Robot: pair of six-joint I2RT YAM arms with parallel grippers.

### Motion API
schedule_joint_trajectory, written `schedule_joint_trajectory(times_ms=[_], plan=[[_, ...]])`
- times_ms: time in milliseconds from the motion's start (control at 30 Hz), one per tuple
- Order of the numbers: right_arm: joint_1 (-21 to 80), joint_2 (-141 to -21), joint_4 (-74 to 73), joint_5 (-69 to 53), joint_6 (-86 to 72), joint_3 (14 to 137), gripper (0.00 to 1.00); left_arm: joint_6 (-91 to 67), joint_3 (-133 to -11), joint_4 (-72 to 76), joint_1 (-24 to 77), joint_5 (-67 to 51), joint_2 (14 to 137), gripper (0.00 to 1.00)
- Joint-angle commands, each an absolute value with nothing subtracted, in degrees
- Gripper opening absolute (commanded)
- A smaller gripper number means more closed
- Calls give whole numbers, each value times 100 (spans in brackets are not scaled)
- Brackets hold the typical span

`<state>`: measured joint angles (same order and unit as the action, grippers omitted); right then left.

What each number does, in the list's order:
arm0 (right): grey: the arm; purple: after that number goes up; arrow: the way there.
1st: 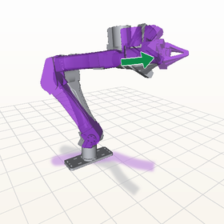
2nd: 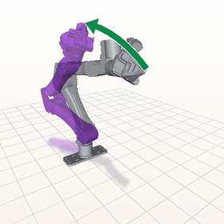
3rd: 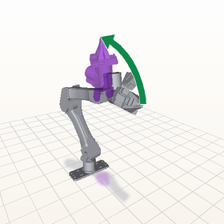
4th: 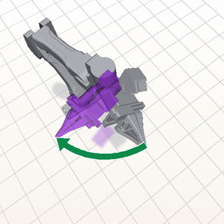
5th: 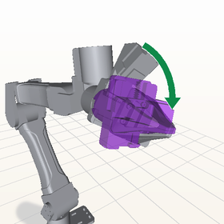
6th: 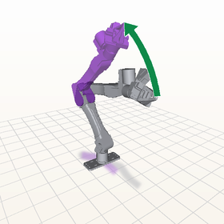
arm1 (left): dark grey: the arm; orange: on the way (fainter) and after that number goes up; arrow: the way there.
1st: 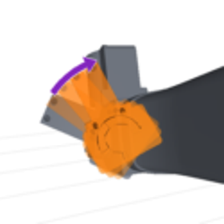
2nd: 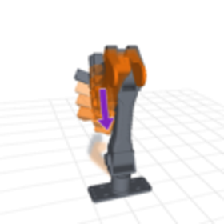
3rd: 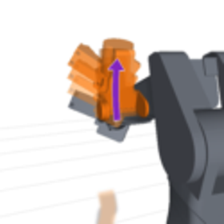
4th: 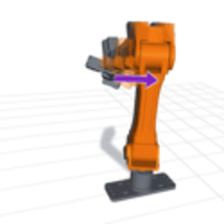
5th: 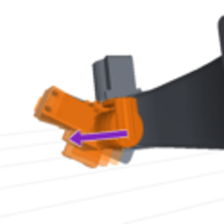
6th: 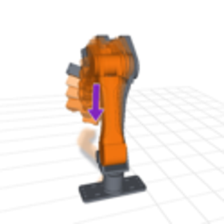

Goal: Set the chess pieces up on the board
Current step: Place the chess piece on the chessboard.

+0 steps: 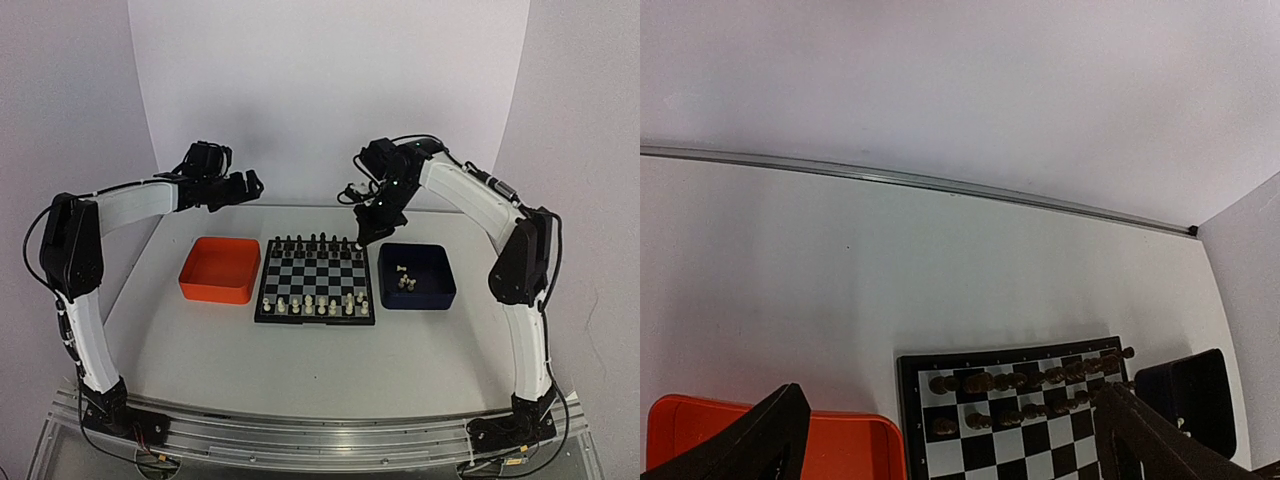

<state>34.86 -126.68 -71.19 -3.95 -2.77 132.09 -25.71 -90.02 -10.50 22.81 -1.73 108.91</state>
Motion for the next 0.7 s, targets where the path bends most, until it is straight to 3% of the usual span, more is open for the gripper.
schedule_joint_trajectory(times_ms=[0, 667], plan=[[3739, -13112, -7267, -552, -47, 13604, 0, -2426, -8757, -797, 2251, -216, 10269, 100], [4419, -14223, -7266, -19, 533, 14043, 0, -2187, -8359, -983, 2251, -274, 9921, 100]])
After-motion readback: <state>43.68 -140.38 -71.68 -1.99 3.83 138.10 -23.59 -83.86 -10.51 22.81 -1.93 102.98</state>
